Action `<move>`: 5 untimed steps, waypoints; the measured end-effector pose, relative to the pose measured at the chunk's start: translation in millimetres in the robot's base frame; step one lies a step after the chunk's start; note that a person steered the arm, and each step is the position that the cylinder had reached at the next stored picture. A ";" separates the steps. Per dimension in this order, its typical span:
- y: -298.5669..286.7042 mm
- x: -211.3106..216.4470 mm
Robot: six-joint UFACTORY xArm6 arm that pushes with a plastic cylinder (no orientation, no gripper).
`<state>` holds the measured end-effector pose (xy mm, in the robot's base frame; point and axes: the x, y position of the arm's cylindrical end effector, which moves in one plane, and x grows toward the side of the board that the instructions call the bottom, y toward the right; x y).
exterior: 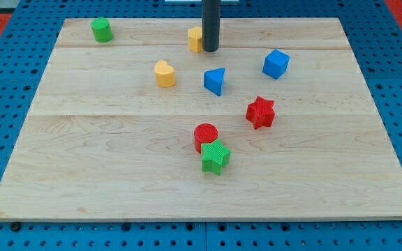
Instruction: Nudge yellow hexagon a bit right
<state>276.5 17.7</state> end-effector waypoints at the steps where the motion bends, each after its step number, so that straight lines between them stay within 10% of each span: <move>1: 3.7 0.4; 3: -83.0 29.3; 5: -49.8 -13.3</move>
<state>263.2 -32.1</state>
